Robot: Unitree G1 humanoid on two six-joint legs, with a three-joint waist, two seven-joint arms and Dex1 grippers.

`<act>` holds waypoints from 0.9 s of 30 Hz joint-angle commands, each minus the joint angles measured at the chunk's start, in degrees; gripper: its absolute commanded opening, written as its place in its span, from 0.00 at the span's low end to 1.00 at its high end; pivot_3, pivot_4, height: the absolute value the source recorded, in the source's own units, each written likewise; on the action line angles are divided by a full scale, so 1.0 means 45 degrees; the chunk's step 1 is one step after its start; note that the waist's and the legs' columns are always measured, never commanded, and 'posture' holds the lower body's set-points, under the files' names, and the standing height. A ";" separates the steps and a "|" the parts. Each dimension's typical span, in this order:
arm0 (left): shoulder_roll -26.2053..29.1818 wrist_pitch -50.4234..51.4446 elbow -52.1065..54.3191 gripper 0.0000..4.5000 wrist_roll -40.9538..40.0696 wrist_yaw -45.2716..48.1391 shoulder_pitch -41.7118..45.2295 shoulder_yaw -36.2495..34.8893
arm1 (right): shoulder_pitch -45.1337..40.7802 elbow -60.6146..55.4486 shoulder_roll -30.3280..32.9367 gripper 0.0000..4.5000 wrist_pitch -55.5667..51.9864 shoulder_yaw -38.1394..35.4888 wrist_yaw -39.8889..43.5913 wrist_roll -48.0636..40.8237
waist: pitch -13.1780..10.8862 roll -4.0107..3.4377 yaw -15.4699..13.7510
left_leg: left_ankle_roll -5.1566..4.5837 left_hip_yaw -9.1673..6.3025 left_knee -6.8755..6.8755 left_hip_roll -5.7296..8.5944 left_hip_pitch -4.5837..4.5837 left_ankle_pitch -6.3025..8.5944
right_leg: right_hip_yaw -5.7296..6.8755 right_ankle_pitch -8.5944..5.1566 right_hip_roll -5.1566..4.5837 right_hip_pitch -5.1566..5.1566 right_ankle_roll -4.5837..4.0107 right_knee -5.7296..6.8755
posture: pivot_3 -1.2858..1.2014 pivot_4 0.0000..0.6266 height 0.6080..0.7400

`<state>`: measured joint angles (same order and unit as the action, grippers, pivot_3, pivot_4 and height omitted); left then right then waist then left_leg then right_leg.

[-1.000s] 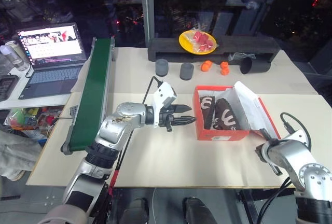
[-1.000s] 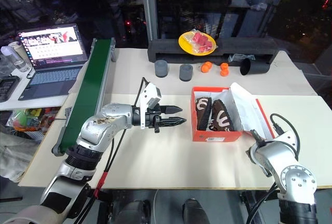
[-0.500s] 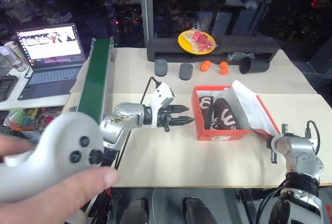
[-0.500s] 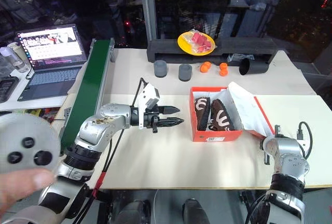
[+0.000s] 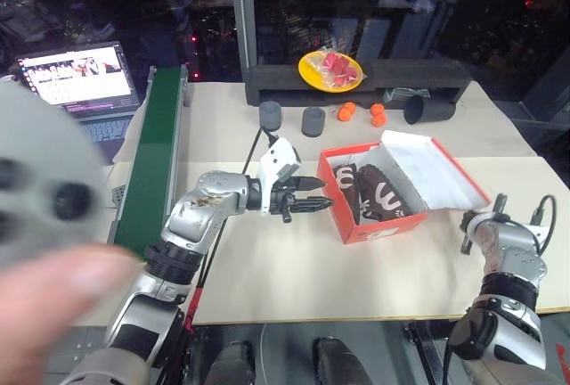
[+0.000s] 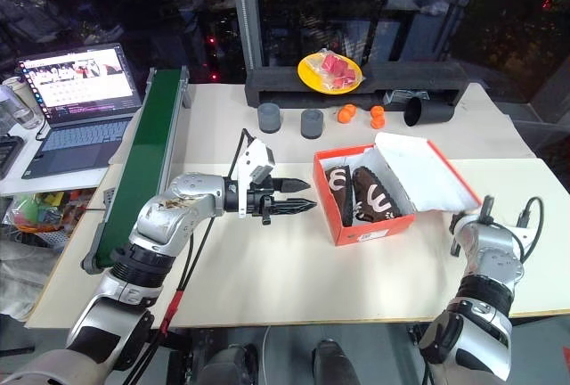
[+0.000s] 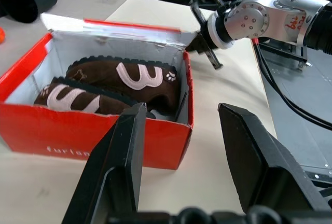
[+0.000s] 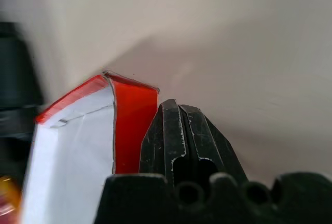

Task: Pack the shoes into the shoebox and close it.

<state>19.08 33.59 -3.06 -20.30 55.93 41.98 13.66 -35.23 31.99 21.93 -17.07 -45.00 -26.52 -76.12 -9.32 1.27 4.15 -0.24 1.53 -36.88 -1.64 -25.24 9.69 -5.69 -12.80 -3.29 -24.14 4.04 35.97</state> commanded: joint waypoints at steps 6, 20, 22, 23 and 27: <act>0.0019 -0.0321 0.0036 0.52 0.0120 0.0188 0.0493 -0.0005 | 0.1507 -0.8871 0.1507 0.01 -0.4851 0.4173 0.1816 0.0435 | 0.0003 -0.0011 -0.0052 | 0.0000 -0.0009 0.0005 -0.0006 0.0001 0.0001 | 0.0010 -0.0006 0.0003 -0.0004 0.0004 0.0020 | 0.52 0.24 1.00; -0.0007 -0.0283 0.0092 0.52 0.0209 0.0245 0.0562 -0.0090 | 0.1105 -0.8430 0.3982 0.01 -1.0868 0.8953 0.2477 0.2382 | -0.0001 -0.0002 -0.0324 | 0.0000 -0.0003 -0.0003 0.0000 -0.0005 0.0000 | 0.0011 -0.0007 -0.0002 -0.0003 -0.0002 -0.0001 | 0.52 0.24 1.00; 0.0012 -0.0263 0.0127 0.52 0.0215 0.0219 0.0544 -0.0120 | 0.0760 -0.7867 0.3649 0.01 -1.0662 0.9289 0.2993 0.3197 | -0.0001 -0.0001 -0.0358 | 0.0000 0.0001 -0.0008 0.0001 -0.0006 0.0000 | 0.0011 -0.0007 -0.0002 -0.0004 -0.0002 -0.0003 | 0.52 0.24 1.00; 0.0036 -0.0252 0.0151 0.52 0.0215 0.0208 0.0523 -0.0140 | 0.0607 -0.7647 0.3430 0.01 -1.0544 0.9317 0.3283 0.3465 | -0.0001 -0.0002 -0.0358 | 0.0000 0.0001 -0.0008 0.0001 -0.0006 0.0000 | 0.0012 -0.0007 -0.0002 -0.0006 -0.0001 -0.0003 | 0.52 0.24 1.00; 0.0174 -0.0360 0.0381 0.52 0.0368 -0.0001 0.0253 -0.0170 | 0.0410 -0.6575 0.3158 0.01 -1.1060 1.0346 0.4321 0.5173 | 0.0005 0.0008 -0.0348 | 0.0000 -0.0001 -0.0007 -0.0001 -0.0006 0.0001 | 0.0013 -0.0007 0.0002 -0.0003 0.0001 -0.0004 | 0.52 0.24 1.00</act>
<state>19.43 33.20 -3.70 -19.07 56.59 43.01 13.74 -33.82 -0.15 36.73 -65.25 -1.08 -9.35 -56.61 -9.30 1.30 2.58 -0.24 1.52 -36.91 -1.65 -25.25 9.70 -5.62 -12.83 -3.28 -24.13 4.04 35.95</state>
